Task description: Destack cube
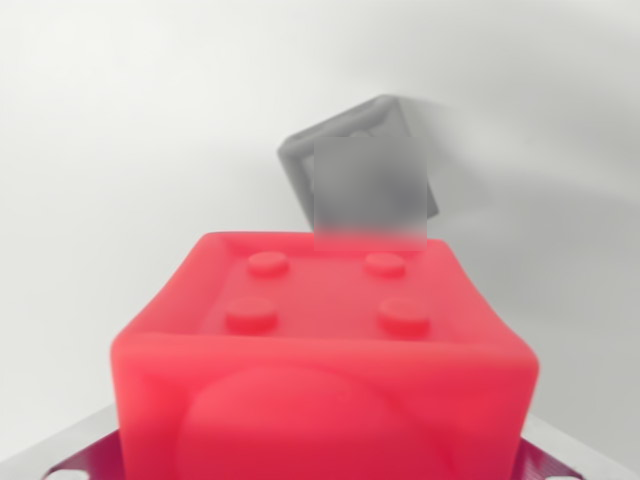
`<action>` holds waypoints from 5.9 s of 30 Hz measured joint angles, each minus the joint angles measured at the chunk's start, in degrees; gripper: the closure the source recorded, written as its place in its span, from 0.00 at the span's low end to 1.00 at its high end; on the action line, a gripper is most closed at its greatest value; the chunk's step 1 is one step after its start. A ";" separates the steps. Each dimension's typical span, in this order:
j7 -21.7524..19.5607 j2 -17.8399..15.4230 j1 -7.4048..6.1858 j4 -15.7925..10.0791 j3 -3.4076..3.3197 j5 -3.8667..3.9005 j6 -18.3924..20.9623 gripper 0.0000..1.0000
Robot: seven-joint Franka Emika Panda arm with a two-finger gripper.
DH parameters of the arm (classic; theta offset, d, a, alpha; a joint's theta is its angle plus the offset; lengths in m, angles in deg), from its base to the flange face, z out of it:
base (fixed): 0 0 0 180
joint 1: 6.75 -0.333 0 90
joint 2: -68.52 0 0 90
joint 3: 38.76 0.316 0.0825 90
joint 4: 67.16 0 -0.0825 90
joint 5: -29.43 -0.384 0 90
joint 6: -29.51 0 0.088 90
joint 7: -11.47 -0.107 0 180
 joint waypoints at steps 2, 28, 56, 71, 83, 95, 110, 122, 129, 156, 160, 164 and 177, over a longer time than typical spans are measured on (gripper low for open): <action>-0.64 -0.07 -0.01 -0.13 0.00 0.00 -0.07 1.00; -11.34 -1.47 -0.24 -2.64 0.00 0.02 -1.22 1.00; -23.27 -3.01 -0.49 -5.31 0.00 0.11 -2.35 1.00; -29.44 -3.74 -0.57 -6.67 0.00 0.15 -3.01 1.00; -34.22 -4.35 -0.70 -7.65 0.01 0.19 -3.41 1.00; -39.13 -4.93 -0.80 -8.77 0.01 0.22 -3.90 1.00; -44.87 -5.71 -0.99 -9.99 0.01 0.25 -4.34 1.00; -48.81 -6.08 -1.05 -10.95 0.02 0.28 -5.12 1.00; -48.87 -2.81 -1.05 -11.20 0.02 0.27 -8.36 1.00; -48.64 8.26 -0.97 -10.65 0.39 -0.25 -18.90 1.00; -48.59 9.60 -0.91 -10.35 0.47 -0.33 -19.95 1.00; -48.55 10.88 -0.79 -10.12 0.58 -0.37 -21.05 1.00; -48.55 14.21 -0.45 -9.32 0.92 -0.38 -23.55 1.00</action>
